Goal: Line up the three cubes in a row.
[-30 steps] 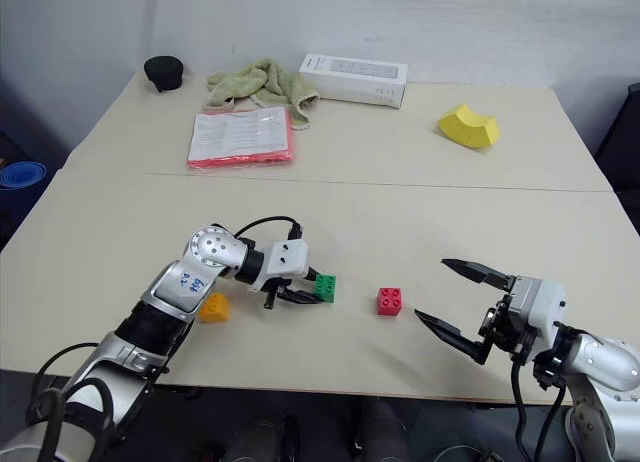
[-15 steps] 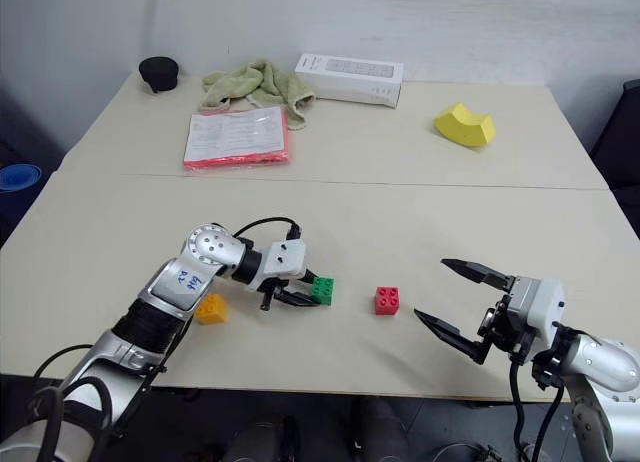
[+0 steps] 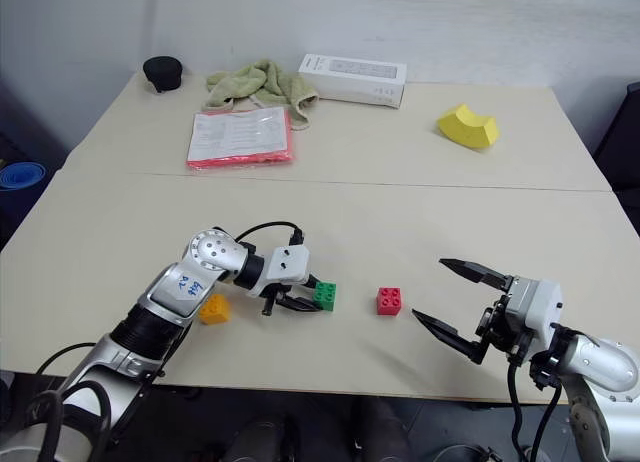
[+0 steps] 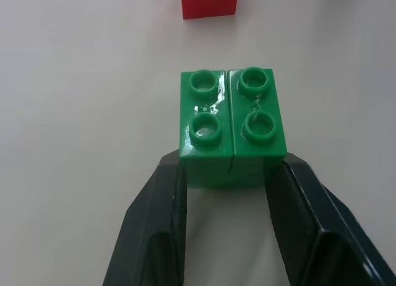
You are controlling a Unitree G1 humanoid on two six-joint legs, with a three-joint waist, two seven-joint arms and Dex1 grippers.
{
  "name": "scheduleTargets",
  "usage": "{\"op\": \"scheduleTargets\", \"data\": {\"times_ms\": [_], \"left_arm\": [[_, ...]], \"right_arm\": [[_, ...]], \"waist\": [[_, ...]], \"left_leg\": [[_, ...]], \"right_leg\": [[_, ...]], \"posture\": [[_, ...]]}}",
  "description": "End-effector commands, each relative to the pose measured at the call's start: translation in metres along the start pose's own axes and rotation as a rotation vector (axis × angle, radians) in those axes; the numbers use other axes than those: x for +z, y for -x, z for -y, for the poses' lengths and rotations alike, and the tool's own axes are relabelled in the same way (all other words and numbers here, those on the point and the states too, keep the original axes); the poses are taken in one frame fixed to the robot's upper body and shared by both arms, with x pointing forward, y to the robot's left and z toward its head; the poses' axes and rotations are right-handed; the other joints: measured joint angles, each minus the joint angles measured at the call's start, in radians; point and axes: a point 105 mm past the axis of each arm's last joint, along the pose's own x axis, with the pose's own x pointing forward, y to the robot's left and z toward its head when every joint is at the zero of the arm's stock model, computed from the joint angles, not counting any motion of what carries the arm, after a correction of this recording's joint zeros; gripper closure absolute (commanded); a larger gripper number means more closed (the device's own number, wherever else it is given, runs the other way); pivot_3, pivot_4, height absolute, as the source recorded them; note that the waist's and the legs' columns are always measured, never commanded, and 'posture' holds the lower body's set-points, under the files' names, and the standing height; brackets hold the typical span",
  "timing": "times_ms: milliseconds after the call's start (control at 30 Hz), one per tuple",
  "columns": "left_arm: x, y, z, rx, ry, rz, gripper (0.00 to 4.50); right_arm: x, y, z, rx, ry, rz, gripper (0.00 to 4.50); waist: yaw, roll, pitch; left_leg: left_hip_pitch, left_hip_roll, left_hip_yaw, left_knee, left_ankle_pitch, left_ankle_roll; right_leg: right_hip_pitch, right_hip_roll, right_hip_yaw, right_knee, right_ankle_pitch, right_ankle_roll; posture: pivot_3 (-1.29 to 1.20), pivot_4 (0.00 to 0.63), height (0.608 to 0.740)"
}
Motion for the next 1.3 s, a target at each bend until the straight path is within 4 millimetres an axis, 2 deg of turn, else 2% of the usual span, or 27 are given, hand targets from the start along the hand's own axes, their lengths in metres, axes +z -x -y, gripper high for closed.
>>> {"op": "scheduleTargets", "data": {"times_ms": [33, 67, 267, 333, 433, 533, 600, 700, 767, 900, 967, 1033, 1067, 1167, 1233, 1300], "left_arm": [[-0.01, -0.002, 0.003, 0.01, 0.026, -0.031, 2.69], [-0.01, -0.002, 0.003, 0.009, 0.027, -0.031, 2.26], [-0.002, 0.007, 0.002, 0.005, 0.03, 0.02, 0.5], [0.003, 0.011, 0.0, 0.008, 0.021, 0.057, 0.06], [0.01, 0.022, -0.001, -0.011, 0.002, 0.113, 0.06], [0.008, 0.035, -0.007, -0.001, -0.017, 0.126, 0.06], [0.011, 0.05, -0.013, 0.015, -0.049, 0.175, 0.06], [0.017, 0.071, -0.01, -0.025, -0.064, 0.267, 0.06], [0.019, 0.094, -0.009, -0.032, -0.067, 0.309, 0.06], [0.024, 0.136, -0.024, 0.127, -0.025, 0.396, 0.06], [0.01, 0.16, -0.023, 0.21, 0.027, 0.37, 0.06], [-0.004, 0.173, -0.019, 0.273, 0.061, 0.336, 0.06], [-0.018, 0.183, -0.015, 0.327, 0.098, 0.311, 0.06], [-0.082, 0.22, 0.02, 0.482, 0.273, 0.183, 0.06], [-0.106, 0.234, 0.04, 0.547, 0.357, 0.119, 0.06], [-0.122, 0.243, 0.058, 0.592, 0.442, 0.105, 0.06]], "right_arm": [[0.005, -0.001, 0.001, 0.0, 0.022, 0.028, 0.0], [0.005, -0.001, 0.001, 0.0, 0.022, 0.028, 0.0], [0.005, 0.0, 0.001, 0.004, 0.02, 0.026, 0.0], [0.004, -0.001, 0.002, 0.005, 0.02, 0.025, 0.0], [0.004, -0.001, 0.003, 0.007, 0.02, 0.027, 0.0], [0.002, -0.002, 0.004, 0.01, 0.019, 0.029, 0.0], [0.001, -0.003, 0.006, 0.013, 0.017, 0.031, 0.0], [-0.001, -0.005, 0.006, 0.02, 0.011, 0.035, 0.0], [-0.002, -0.005, 0.007, 0.024, 0.005, 0.038, 0.0], [-0.001, -0.007, 0.009, 0.02, 0.001, 0.056, 0.0], [0.0, -0.012, 0.006, 0.039, 0.0, 0.075, 0.0], [0.001, -0.015, 0.003, 0.057, 0.0, 0.089, 0.0], [0.002, -0.018, 0.002, 0.067, 0.002, 0.101, 0.0], [0.005, -0.03, -0.004, 0.134, 0.02, 0.127, 0.0], [0.005, -0.033, -0.01, 0.19, 0.028, 0.126, 0.0], [0.008, -0.037, -0.014, 0.226, 0.047, 0.138, 0.0]], "waist": [[0.0, 0.0, 0.0], [0.0, 0.0, 0.0], [-0.001, 0.0, 0.0], [-0.001, 0.0, 0.0], [-0.001, 0.0, 0.0], [-0.001, 0.0, 0.0], [-0.002, 0.0, 0.0], [-0.003, 0.0, 0.0], [-0.003, 0.0, 0.0], [-0.003, 0.0, 0.0], [-0.007, 0.0, 0.0], [-0.014, 0.0, 0.0], [-0.016, 0.0, 0.0], [-0.038, 0.0, 0.0], [-0.044, 0.0, 0.0], [-0.032, -0.001, 0.001]], "left_leg": [[0.0, 0.0, 0.0, 0.0, 0.0, 0.0], [0.0, 0.0, 0.0, 0.0, 0.0, 0.0], [0.0, 0.0, 0.0, 0.0, 0.0, 0.0], [0.0, 0.0, 0.0, 0.0, 0.0, 0.0], [0.0, 0.0, 0.0, 0.0, 0.0, 0.0], [0.0, 0.0, 0.0, 0.0, 0.0, 0.0], [0.0, 0.0, 0.0, 0.0, 0.0, 0.0], [0.0, 0.001, 0.0, 0.0, 0.0, 0.0], [-0.001, 0.001, 0.001, 0.0, 0.0, 0.0], [-0.001, 0.001, 0.0, 0.001, 0.0, -0.001], [-0.001, 0.001, 0.0, 0.001, 0.0, 0.0], [-0.001, 0.001, 0.001, 0.0, 0.0, -0.001], [0.0, 0.001, 0.001, 0.0, 0.0, -0.001], [0.001, 0.002, 0.002, -0.002, 0.0, -0.001], [0.003, 0.003, 0.003, -0.002, -0.001, -0.002], [0.002, 0.004, 0.002, -0.002, -0.001, -0.001]], "right_leg": [[0.0, 0.0, 0.0, 0.0, 0.0, 0.0], [0.0, 0.0, 0.0, 0.0, 0.0, 0.0], [0.0, 0.0, 0.0, 0.0, 0.0, 0.0], [0.0, 0.0, 0.0, 0.0, 0.0, 0.0], [0.0, 0.0, 0.0, 0.0, 0.0, 0.0], [-0.001, 0.0, 0.0, 0.0, 0.0, 0.0], [0.0, 0.0, 0.0, 0.0, 0.0, 0.0], [-0.001, 0.0, -0.001, 0.0, 0.0, 0.0], [-0.001, 0.0, -0.001, 0.0, 0.0, 0.0], [-0.001, 0.0, -0.001, 0.0, 0.0, 0.0], [-0.001, 0.0, -0.001, 0.0, 0.0, 0.0], [-0.002, 0.0, -0.001, 0.0, 0.0, 0.0], [-0.001, 0.0, -0.001, 0.0, 0.0, 0.0], [-0.002, 0.0, 0.001, 0.001, 0.0, -0.001], [-0.002, 0.001, 0.001, 0.003, -0.001, -0.002], [-0.002, 0.0, 0.0, 0.003, -0.002, -0.003]], "posture": [[0.0, 0.15, 0.74], [0.0, 0.15, 0.74], [0.0, 0.15, 0.74], [0.0, 0.15, 0.74], [0.0, 0.15, 0.74], [0.0, 0.15, 0.74], [0.0, 0.15, 0.74], [0.0, 0.15, 0.74], [0.0, 0.15, 0.74], [0.0, 0.15, 0.74], [0.0, 0.15, 0.74], [0.0, 0.15, 0.74], [0.0, 0.15, 0.74], [0.0, 0.15, 0.74], [0.0, 0.15, 0.74], [0.0, 0.15, 0.74]]}}
